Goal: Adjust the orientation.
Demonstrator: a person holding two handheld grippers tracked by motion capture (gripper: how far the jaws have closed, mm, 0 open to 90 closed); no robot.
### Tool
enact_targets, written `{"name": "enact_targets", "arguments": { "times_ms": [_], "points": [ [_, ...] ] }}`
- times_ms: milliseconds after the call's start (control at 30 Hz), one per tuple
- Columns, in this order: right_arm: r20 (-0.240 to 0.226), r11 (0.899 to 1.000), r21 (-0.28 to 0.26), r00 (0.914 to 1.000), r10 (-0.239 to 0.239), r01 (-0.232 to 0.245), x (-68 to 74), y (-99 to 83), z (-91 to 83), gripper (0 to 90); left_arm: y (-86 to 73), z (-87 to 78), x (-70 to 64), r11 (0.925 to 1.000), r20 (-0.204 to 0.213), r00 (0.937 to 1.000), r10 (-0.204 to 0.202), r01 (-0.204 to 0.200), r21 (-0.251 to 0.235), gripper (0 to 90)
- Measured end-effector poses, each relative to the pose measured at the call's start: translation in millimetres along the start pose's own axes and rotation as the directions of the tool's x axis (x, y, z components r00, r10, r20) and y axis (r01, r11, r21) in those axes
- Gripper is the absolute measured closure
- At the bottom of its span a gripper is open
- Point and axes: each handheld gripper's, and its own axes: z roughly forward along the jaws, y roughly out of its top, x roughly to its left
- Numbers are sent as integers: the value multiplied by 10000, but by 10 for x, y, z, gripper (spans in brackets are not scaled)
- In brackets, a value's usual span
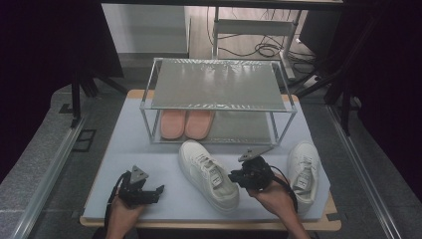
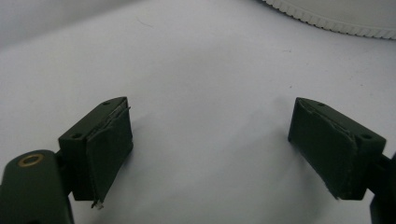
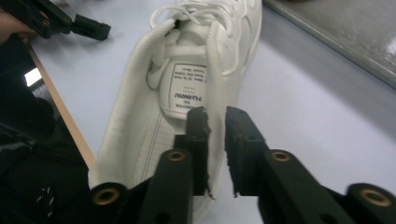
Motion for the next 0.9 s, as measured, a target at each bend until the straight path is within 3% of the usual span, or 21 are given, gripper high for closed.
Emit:
{"name": "enact_targets", "arguments": {
  "times_ms": [233,467,733,800,900],
  "points": [
    [-190,9962,860,9998,-115,131,-18,54,125,639,0,1,0,10000,7,10000,5,-5,-5,136],
    [-104,9917,1282,9999,-30,43,-70,117,307,604,0,-2,3,10000,7,10000,46,-46,27,136],
    [-255,9870,1583,9991,339,-295,-91,163,386,747,-1,0,1,10000,8,10000,6,-6,-10,136],
    [-413,9857,1581,9970,661,-588,-114,162,386,781,-1,-1,-1,10000,1,10000,-13,13,-5,136],
    [-807,9815,1449,9871,1381,-1255,-183,137,384,801,-1,-2,1,10000,9,10000,12,-13,25,136]
  ]
}}
